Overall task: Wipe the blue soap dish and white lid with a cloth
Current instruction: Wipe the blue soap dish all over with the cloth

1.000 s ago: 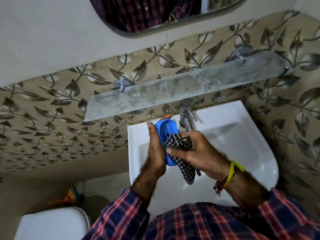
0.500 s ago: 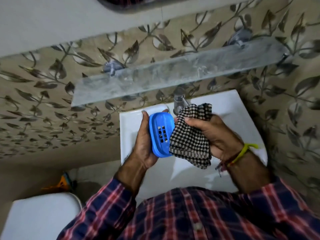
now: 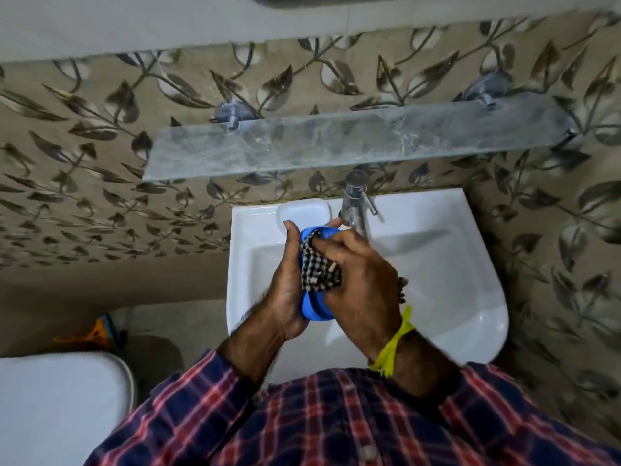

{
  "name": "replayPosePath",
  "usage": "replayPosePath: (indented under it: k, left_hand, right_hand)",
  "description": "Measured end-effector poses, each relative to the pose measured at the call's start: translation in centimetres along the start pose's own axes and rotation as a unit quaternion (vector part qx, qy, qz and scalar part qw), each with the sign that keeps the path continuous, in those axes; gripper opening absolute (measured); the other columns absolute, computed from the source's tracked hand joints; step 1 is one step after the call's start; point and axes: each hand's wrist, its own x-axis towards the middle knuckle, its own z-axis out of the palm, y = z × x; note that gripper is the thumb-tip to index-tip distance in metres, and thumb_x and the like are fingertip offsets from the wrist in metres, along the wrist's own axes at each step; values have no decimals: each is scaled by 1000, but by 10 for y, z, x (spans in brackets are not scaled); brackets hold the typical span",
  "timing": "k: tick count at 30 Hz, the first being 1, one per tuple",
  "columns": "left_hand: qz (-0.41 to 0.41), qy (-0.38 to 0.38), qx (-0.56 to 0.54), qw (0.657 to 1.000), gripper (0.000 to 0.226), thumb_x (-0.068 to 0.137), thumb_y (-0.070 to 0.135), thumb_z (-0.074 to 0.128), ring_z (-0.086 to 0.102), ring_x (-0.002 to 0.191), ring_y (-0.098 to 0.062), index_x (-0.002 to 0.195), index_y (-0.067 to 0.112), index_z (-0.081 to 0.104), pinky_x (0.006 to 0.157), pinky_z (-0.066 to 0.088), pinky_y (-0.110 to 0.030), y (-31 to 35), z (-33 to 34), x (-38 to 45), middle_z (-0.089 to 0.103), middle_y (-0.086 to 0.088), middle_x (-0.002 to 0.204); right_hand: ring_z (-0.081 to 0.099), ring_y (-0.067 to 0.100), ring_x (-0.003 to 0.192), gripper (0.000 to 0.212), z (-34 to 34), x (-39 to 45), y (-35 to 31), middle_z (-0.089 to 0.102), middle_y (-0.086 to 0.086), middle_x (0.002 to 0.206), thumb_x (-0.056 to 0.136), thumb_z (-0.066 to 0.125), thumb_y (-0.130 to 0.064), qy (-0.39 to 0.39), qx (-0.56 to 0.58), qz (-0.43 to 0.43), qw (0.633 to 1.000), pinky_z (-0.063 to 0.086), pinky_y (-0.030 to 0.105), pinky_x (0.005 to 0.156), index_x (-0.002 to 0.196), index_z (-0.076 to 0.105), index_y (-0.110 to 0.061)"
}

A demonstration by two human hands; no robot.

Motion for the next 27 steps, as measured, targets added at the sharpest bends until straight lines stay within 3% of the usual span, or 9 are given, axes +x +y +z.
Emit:
replayPosePath:
  k: [4,8,11,15,17,20,24,27]
  left_hand:
    - [-2,6,-35,999,78,91,78,24,64,119,-29,140,28,58,98,53,-45,0,-8,0,68,-9,129]
    - [-29,-4,-45,999,77,89,80,27,53,134,-33,140,29,58,107,42,-53,-5,-14,2,61,-10,141]
    - [-37,1,-66,997,77,91,78,29,51,136,-34,138,26,60,110,40,-54,-5,-15,2,61,-10,140]
    - [-31,16,-62,998,78,91,78,27,65,110,-30,140,26,58,96,50,-46,-2,-17,3,69,-9,119]
    - [-31,21,-44,998,78,91,78,26,68,100,-27,137,26,61,89,54,-44,-4,-14,0,71,-8,113]
    - [-37,27,-45,998,74,93,76,28,72,95,-24,127,24,67,82,58,-40,-6,-10,-2,75,-7,107]
    - [-24,22,-58,998,76,94,75,26,69,96,-23,140,24,59,85,56,-38,2,-20,-3,70,-7,109]
    - [-30,22,-35,999,75,93,76,29,68,98,-24,133,24,65,89,53,-42,-3,-21,-5,71,-7,113]
  right_hand:
    - [55,23,116,79,-2,-2,4,50,-2,133,73,65,-3,-110,-68,-8,992,49,37,96,142,46,-36]
    - [57,30,109,79,-7,0,5,56,5,124,68,56,-5,-94,-123,-18,988,52,41,85,142,48,-33]
    - [58,32,113,75,-3,4,4,56,7,130,67,51,-8,-101,-109,-36,988,53,44,88,141,51,-27]
    - [60,35,108,69,-4,1,10,54,9,133,76,62,-12,-141,-168,-106,970,55,46,84,142,48,-26]
    - [61,35,106,69,-6,1,13,55,8,131,76,66,-13,-119,-212,-113,963,56,47,83,142,48,-26]
    - [62,36,100,66,-3,11,11,58,8,124,73,62,-11,-81,-213,-97,969,56,44,75,137,53,-25]
    - [64,38,95,63,5,0,11,59,12,122,75,64,-13,-140,-220,-164,951,57,46,70,137,54,-23]
    - [65,35,94,62,0,1,15,62,8,119,71,57,-16,-95,-226,-155,957,58,42,71,132,59,-24]
